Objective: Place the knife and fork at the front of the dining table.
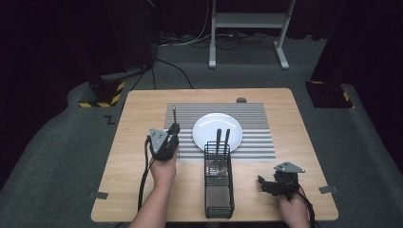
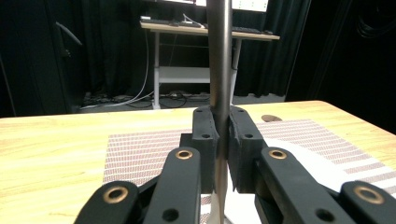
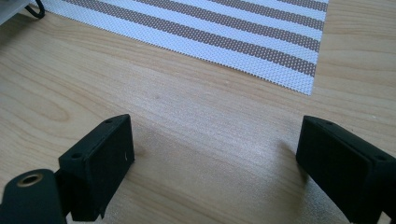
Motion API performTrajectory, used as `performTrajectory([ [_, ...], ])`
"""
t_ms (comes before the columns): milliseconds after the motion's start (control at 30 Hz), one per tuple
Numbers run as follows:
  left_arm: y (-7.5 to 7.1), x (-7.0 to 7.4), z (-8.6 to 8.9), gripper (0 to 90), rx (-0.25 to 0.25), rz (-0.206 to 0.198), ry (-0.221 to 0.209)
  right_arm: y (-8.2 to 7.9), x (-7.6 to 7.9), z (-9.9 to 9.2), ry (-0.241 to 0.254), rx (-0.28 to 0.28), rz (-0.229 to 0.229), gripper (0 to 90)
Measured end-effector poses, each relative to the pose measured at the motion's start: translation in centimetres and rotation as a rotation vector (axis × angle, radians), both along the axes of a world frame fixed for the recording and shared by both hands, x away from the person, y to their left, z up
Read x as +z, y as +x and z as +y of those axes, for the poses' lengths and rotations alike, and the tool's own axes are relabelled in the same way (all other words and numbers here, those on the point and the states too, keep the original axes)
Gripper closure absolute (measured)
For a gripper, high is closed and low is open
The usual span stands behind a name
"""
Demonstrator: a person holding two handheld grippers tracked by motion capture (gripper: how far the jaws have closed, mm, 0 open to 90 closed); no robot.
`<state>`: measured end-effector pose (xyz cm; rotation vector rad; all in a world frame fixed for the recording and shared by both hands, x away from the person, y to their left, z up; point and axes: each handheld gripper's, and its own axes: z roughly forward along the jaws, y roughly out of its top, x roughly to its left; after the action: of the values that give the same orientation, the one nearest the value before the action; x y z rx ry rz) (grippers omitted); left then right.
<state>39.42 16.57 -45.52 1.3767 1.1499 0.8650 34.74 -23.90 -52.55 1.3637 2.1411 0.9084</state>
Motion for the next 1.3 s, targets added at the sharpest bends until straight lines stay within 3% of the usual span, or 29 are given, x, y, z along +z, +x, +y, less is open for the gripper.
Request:
performTrajectory([
  [333,1.3,-0.6,-0.2,82.1,0.001,0.021,0.0,0.0,0.0,0.0,-0.001,0.001,0.002,10.8],
  [667,4.0,-1.2,-1.2,82.4,0.005,0.068,0.014,0.0,0.0,0.0,-0.001,0.0,0.001,10.8],
  [1000,6.0,-2.3,-1.1,82.5,0.047,0.115,-0.047,0.0,0.0,0.0,-0.001,0.0,0.001,10.9],
  [1300,7.7,-3.0,-0.9,82.3,0.075,0.181,-0.063,0.0,0.0,0.0,0.001,-0.001,0.002,11.1],
])
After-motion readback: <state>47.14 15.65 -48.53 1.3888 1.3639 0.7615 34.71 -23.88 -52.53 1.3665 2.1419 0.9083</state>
